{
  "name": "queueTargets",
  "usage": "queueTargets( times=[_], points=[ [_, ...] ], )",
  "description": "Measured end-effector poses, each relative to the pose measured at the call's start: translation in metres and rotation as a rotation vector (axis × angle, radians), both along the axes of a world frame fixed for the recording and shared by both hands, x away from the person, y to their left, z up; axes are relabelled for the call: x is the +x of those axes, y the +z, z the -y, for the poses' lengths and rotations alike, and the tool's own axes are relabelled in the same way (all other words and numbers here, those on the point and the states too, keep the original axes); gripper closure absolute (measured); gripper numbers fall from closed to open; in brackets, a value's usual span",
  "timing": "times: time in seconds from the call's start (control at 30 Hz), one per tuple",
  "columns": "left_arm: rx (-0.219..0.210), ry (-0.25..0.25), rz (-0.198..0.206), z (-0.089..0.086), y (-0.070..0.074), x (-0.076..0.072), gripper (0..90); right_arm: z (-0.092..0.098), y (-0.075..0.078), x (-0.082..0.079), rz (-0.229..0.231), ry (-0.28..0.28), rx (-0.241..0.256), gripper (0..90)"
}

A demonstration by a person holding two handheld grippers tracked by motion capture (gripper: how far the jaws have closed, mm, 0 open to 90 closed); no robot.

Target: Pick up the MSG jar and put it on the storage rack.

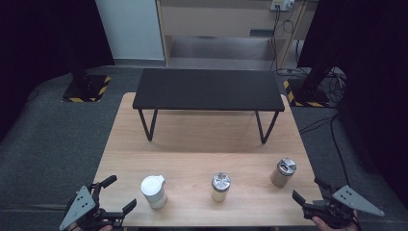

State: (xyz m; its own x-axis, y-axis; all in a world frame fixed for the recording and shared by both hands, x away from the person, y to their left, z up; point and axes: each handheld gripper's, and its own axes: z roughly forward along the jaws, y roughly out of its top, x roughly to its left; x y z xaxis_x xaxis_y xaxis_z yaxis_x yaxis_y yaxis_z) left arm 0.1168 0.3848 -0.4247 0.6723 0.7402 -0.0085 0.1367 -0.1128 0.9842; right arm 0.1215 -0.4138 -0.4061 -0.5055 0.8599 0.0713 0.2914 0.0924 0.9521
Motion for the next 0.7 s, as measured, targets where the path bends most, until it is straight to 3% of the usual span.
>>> queueTargets(
  times=[0.17, 0.33, 0.7],
  points=[
    [0.006, 0.007, -0.003, -0.0009, -0.0003, 0.0012, 0.0, -0.0001, -0.0016, 0.0040, -0.008, 0.038, -0.009, 3.6],
    [0.017, 0.010, -0.008, -0.0026, 0.0000, 0.0023, 0.0, 0.0012, -0.0022, 0.0003, 0.015, 0.029, 0.005, 3.6],
    [0.017, 0.025, -0.013, -0.0028, 0.0008, 0.0012, 0.0, 0.0024, -0.0033, 0.0007, 0.009, 0.022, 0.015, 3.6]
  ],
)
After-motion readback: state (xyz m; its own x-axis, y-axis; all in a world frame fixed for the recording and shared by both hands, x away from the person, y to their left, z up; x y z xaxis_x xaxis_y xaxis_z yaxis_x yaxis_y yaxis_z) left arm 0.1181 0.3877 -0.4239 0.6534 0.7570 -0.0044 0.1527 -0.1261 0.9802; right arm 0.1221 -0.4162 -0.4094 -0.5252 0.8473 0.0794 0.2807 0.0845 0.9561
